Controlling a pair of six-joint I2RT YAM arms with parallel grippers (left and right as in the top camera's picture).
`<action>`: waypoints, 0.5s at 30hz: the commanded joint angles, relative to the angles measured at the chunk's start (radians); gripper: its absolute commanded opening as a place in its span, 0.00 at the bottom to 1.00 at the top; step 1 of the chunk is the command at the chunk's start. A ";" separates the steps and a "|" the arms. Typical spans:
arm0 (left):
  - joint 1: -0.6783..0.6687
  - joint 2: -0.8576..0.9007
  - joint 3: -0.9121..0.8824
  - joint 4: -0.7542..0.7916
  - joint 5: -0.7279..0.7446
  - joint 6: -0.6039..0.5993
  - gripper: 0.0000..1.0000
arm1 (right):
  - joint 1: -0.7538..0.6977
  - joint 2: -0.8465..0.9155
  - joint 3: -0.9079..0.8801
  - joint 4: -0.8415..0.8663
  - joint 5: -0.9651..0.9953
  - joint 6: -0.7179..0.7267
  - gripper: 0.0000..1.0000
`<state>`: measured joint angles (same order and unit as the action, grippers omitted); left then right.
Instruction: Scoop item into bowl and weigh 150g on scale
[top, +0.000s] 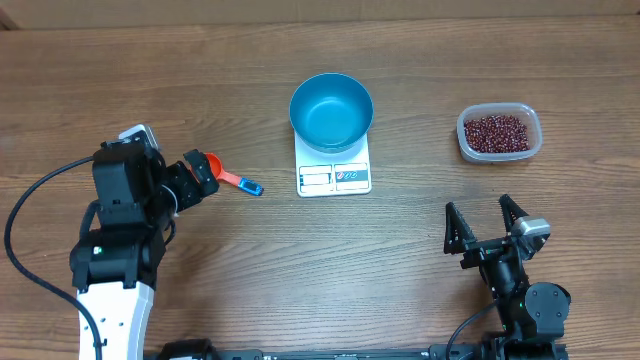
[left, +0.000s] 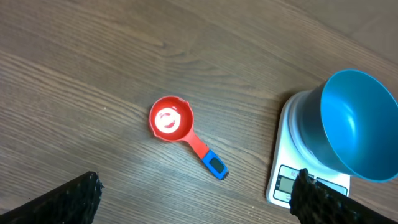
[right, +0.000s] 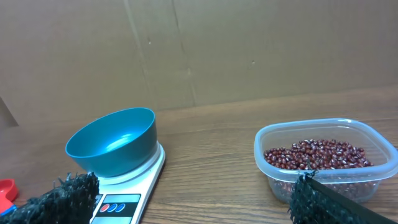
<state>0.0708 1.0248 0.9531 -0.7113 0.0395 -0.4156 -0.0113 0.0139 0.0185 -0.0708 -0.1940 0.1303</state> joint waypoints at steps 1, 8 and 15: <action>-0.006 0.024 0.029 0.000 -0.014 -0.065 1.00 | 0.005 -0.011 -0.010 0.005 0.010 -0.004 1.00; -0.006 0.058 0.031 -0.004 -0.014 -0.080 1.00 | 0.005 -0.011 -0.010 0.005 0.010 -0.004 1.00; -0.006 0.062 0.033 -0.004 -0.014 -0.087 1.00 | 0.005 -0.011 -0.010 0.005 0.010 -0.004 1.00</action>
<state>0.0708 1.0843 0.9531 -0.7155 0.0395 -0.4805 -0.0113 0.0139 0.0185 -0.0708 -0.1940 0.1299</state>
